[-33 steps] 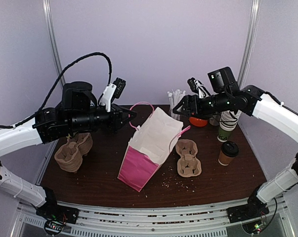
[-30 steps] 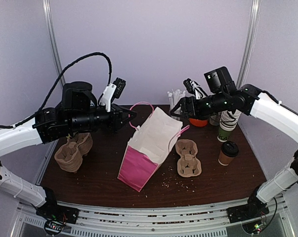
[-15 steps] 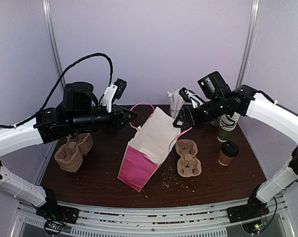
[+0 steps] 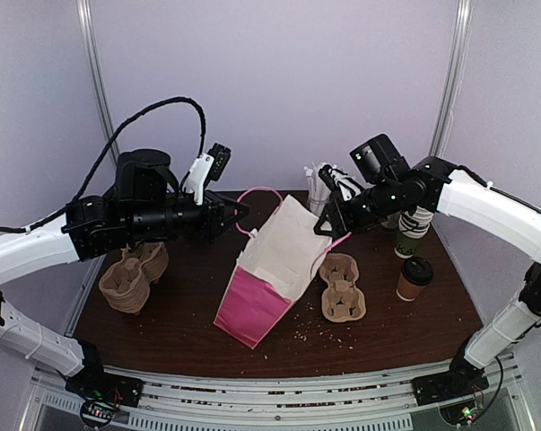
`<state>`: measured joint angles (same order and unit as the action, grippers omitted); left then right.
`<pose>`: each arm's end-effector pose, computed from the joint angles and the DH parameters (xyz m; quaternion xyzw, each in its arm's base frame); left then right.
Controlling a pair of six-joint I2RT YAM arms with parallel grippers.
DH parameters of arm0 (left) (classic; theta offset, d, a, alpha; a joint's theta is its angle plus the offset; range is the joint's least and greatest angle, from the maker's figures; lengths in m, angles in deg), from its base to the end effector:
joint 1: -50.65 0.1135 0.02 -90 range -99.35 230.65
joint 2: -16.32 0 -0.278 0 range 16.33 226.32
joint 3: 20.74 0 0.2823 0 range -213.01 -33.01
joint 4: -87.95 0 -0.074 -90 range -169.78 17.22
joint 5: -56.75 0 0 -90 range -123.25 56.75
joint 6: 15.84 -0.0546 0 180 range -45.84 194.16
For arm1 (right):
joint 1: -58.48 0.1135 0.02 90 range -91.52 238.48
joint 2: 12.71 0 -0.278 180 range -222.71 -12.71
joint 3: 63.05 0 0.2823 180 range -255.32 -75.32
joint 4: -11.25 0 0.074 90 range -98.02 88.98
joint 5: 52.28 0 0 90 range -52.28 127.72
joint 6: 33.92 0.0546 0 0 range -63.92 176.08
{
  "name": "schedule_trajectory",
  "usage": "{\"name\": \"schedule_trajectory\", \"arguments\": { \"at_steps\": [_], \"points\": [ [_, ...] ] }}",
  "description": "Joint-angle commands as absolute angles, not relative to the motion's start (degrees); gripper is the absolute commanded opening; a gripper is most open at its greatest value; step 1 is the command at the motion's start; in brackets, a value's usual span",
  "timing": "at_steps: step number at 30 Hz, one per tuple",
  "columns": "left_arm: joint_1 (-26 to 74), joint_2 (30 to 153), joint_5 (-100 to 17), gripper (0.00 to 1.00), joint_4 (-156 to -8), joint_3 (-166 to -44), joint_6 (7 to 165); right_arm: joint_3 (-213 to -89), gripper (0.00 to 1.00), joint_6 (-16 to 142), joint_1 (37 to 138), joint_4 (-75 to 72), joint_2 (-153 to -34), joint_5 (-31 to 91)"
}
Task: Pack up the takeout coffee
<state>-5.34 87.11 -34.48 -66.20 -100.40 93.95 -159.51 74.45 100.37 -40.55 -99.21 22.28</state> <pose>0.1839 -0.2746 0.3820 0.2558 0.7620 -0.3722 0.4642 0.2698 0.2615 0.3553 -0.2380 0.8745 0.3090 0.2881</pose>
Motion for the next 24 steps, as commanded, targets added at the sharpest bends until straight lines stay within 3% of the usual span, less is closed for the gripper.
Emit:
{"name": "schedule_trajectory", "arguments": {
  "at_steps": [1,3,7,11,13,15,16,24],
  "points": [
    [-5.51,87.63,-34.29,0.00,-66.36,-101.84,93.24,-160.39,0.28,75.53,100.99,-39.54,-98.52,22.99],
    [-5.51,87.66,-34.13,0.04,-65.97,-102.12,93.32,-160.48,0.23,75.95,101.18,-39.50,-98.25,23.10],
    [-5.51,87.55,-33.55,0.22,-64.93,-102.82,93.65,-161.15,0.13,76.58,101.39,-39.98,-97.98,23.82],
    [-5.51,86.97,-33.01,0.52,-62.82,-103.85,94.15,-161.63,0.01,77.37,101.59,-39.99,-97.58,24.42],
    [-5.51,86.40,-31.97,0.71,-61.30,-104.44,94.96,-161.71,0.00,78.10,101.56,-39.81,-97.46,24.89],
    [-5.51,85.73,-30.20,0.84,-58.91,-105.48,95.94,-161.80,0.00,78.96,101.66,-39.54,-97.29,25.65],
    [-5.51,85.34,-29.13,0.95,-57.47,-105.92,96.59,-161.81,0.00,79.63,101.68,-39.23,-97.19,26.35],
    [-5.51,81.67,-22.55,0.98,-49.90,-105.99,107.83,-164.60,0.00,85.96,101.67,-37.50,-98.00,35.70]
  ]
}}
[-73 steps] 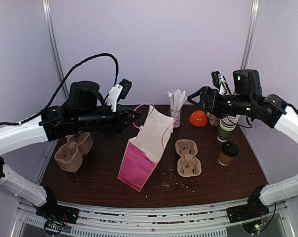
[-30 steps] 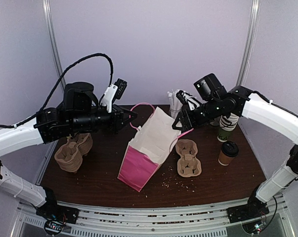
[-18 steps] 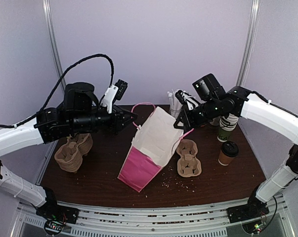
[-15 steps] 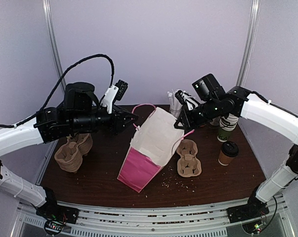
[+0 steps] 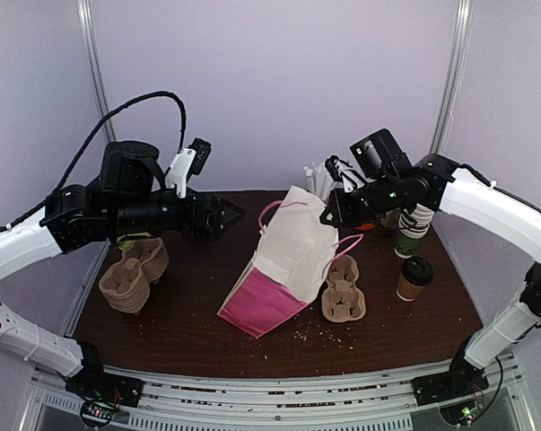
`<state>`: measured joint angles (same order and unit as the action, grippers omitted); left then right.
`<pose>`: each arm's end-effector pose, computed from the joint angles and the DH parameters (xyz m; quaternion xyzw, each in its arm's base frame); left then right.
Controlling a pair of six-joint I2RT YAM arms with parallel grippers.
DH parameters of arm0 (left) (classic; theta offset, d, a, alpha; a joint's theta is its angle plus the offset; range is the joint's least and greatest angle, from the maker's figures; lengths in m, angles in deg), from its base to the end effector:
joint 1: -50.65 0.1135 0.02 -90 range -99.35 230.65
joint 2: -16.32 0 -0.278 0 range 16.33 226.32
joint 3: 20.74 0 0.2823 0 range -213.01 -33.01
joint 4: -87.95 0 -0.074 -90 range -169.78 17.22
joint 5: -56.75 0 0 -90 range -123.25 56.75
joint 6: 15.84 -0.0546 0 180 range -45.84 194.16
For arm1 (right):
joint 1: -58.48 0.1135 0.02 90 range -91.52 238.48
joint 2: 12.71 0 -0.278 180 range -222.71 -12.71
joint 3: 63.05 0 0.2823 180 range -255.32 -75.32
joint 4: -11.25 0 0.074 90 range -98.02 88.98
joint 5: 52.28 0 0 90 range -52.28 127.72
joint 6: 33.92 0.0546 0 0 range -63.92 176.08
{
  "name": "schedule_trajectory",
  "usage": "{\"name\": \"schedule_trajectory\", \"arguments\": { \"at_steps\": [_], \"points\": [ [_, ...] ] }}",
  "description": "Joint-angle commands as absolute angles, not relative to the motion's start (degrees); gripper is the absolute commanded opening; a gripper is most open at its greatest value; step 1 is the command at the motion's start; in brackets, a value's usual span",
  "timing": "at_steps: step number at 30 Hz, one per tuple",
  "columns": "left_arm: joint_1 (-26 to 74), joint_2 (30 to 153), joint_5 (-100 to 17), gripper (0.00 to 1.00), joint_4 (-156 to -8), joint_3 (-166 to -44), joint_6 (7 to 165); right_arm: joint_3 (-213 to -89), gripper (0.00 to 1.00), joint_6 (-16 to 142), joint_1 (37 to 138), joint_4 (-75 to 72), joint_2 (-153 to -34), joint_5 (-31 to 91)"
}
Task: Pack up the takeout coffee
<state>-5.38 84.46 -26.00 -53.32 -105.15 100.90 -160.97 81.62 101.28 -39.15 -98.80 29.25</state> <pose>0.1767 -0.2499 0.4016 0.1757 0.8115 -0.3273 0.4510 0.2715 0.2623 0.3689 -0.1665 0.8835 0.2981 0.3206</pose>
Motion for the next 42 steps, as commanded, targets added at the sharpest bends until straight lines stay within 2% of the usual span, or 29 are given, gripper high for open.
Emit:
{"name": "schedule_trajectory", "arguments": {
  "at_steps": [1,8,16,24,33,38,42],
  "points": [
    [-5.51,81.28,-22.75,0.98,-49.33,-105.76,109.47,-165.00,0.00,86.73,101.59,-37.31,-98.41,36.30],
    [-8.86,82.57,-22.74,0.98,-46.91,-105.46,115.26,-165.85,0.00,91.57,101.64,-35.58,-100.50,38.65],
    [-17.63,93.80,-16.87,0.94,-42.24,-114.22,118.01,-165.70,0.00,96.20,101.63,-33.88,-101.19,41.07],
    [-18.52,99.64,-9.99,0.81,-35.26,-120.41,119.44,-165.70,0.00,97.28,102.12,-32.87,-101.76,40.80],
    [-18.52,103.42,-8.51,0.58,-32.28,-124.94,118.31,-164.79,0.00,97.61,102.16,-31.94,-101.75,40.27],
    [-18.52,104.54,-7.67,0.53,-30.40,-125.74,118.13,-164.97,0.00,97.48,102.30,-31.96,-101.84,40.01],
    [-18.52,105.50,-7.24,0.46,-29.20,-126.63,117.61,-164.89,0.00,97.50,102.25,-31.85,-101.90,39.75]
  ]
}}
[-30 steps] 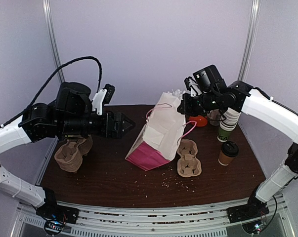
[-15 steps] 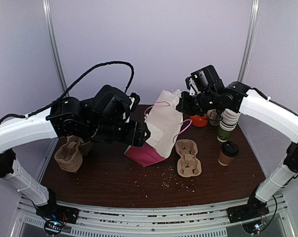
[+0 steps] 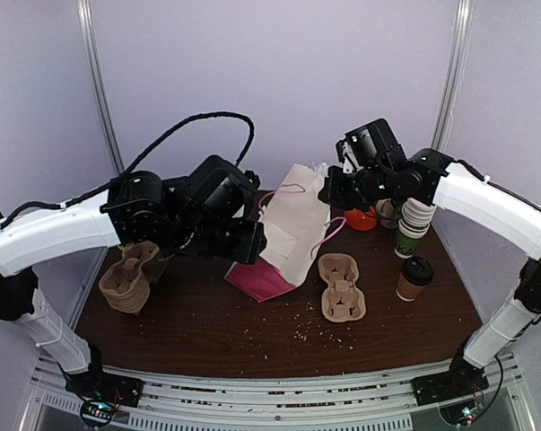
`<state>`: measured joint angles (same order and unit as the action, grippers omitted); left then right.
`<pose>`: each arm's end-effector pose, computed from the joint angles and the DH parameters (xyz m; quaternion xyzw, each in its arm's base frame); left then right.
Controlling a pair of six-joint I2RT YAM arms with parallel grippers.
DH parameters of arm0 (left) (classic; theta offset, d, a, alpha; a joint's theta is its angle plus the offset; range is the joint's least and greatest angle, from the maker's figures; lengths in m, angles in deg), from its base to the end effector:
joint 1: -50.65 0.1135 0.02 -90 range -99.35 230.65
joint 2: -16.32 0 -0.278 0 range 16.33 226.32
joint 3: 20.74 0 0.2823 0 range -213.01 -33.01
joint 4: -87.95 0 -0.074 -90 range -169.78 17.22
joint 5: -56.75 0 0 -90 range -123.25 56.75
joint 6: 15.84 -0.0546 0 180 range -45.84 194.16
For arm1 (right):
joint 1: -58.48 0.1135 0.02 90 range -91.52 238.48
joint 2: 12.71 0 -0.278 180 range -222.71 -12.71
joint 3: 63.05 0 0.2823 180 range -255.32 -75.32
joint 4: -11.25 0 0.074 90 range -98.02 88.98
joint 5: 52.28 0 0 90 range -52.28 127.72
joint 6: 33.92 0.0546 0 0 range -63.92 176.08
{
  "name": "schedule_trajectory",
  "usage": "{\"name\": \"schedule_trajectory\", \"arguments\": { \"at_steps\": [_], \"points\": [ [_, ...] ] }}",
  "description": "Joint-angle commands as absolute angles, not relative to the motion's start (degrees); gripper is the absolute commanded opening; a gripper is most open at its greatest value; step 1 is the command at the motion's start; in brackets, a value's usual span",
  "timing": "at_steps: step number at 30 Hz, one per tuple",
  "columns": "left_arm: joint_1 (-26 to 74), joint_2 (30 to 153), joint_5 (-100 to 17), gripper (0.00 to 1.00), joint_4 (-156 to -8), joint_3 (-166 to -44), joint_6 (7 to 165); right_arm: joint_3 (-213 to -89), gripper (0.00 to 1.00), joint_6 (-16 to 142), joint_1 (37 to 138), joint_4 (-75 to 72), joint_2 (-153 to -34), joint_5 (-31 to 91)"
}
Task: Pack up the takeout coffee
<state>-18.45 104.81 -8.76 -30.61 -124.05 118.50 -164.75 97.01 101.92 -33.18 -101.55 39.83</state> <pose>0.1533 -0.3381 0.3737 0.1181 0.9037 -0.1938 0.3629 0.2912 0.2730 0.3870 -0.0101 0.8726 0.3158 0.3724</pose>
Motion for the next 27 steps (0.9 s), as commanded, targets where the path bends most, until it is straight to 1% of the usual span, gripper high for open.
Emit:
{"name": "schedule_trajectory", "arguments": {
  "at_steps": [1,12,15,18,24,25,27],
  "points": [
    [-18.52,105.75,-7.23,0.44,-29.08,-126.69,117.41,-164.89,0.00,97.48,102.25,-31.79,-101.92,39.68],
    [-18.50,107.67,-5.38,0.18,-27.23,-129.88,116.15,-164.88,0.00,96.59,102.49,-31.68,-101.73,37.52],
    [-18.52,108.13,-4.58,0.08,-26.38,-130.76,115.68,-164.80,0.07,95.89,102.43,-31.59,-101.38,36.09],
    [-18.44,108.54,-3.80,0.00,-25.70,-131.24,115.53,-164.47,0.13,95.43,102.47,-31.74,-100.87,35.34],
    [-18.30,109.20,-3.57,0.00,-25.50,-131.49,115.36,-164.16,0.20,94.49,102.22,-32.67,-99.70,34.55],
    [-18.20,109.22,-3.59,0.00,-25.47,-131.53,115.32,-164.30,0.24,94.25,102.17,-32.86,-99.58,34.10],
    [-17.81,108.99,-3.79,0.00,-25.42,-131.62,115.24,-164.43,0.33,93.01,101.89,-33.36,-99.09,33.28]
  ]
}}
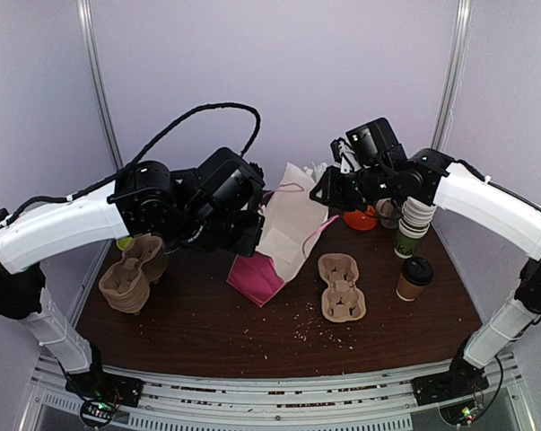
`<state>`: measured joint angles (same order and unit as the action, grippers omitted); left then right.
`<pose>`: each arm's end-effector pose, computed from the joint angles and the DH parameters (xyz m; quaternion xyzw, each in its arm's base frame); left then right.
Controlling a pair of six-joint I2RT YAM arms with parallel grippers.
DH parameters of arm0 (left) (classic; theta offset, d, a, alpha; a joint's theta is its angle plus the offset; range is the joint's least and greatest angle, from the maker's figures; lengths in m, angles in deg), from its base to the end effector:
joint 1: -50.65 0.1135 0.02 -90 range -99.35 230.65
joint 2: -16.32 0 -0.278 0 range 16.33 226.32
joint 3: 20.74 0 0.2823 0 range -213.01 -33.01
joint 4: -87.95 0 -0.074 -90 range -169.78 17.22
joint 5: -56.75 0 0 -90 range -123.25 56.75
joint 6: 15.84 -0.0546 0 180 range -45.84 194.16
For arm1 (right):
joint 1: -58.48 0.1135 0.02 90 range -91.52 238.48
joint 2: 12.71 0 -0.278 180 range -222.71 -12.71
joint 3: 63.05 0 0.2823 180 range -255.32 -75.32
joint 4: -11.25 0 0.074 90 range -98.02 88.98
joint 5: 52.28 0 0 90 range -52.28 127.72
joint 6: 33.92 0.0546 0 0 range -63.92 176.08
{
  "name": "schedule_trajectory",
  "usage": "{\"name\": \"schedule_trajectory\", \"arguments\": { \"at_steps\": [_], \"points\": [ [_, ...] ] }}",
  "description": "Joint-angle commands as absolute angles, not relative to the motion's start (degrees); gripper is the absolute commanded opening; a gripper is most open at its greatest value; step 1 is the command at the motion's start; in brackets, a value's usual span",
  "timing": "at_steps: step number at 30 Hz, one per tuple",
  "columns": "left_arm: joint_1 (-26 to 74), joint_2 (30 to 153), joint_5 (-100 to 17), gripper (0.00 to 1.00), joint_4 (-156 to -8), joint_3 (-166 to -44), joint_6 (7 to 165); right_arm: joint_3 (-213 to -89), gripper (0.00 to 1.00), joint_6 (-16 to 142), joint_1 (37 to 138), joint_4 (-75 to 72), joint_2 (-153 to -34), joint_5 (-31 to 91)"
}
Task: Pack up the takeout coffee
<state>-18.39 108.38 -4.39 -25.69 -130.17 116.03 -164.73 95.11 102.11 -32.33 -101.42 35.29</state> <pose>0.1603 -0.3448 0.3837 0.1282 0.9022 -0.1471 0.3846 0.2875 0.2773 0.3893 -0.0453 0.8674 0.3409 0.3597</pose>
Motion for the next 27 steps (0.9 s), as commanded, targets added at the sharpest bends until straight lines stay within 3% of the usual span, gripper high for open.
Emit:
{"name": "schedule_trajectory", "arguments": {
  "at_steps": [1,7,10,17,27],
  "points": [
    [-17.62,108.68,-3.72,0.00,-25.38,-131.69,115.18,-164.44,0.38,92.39,101.65,-33.75,-98.64,32.88],
    [-16.26,106.81,-3.60,0.00,-25.28,-131.70,114.28,-164.24,0.70,87.61,99.69,-36.96,-94.40,29.74],
    [-15.36,106.16,-4.16,0.00,-25.20,-131.80,113.82,-163.52,0.79,84.62,99.39,-38.28,-91.91,27.05],
    [-12.08,103.99,-9.42,0.00,-25.60,-131.91,112.20,-155.91,0.80,76.66,99.41,-41.94,-84.55,27.72],
    [-8.00,99.17,-15.40,0.00,-27.83,-128.10,107.98,-139.35,0.71,71.84,99.34,-36.72,-81.17,27.81]
  ]
}}
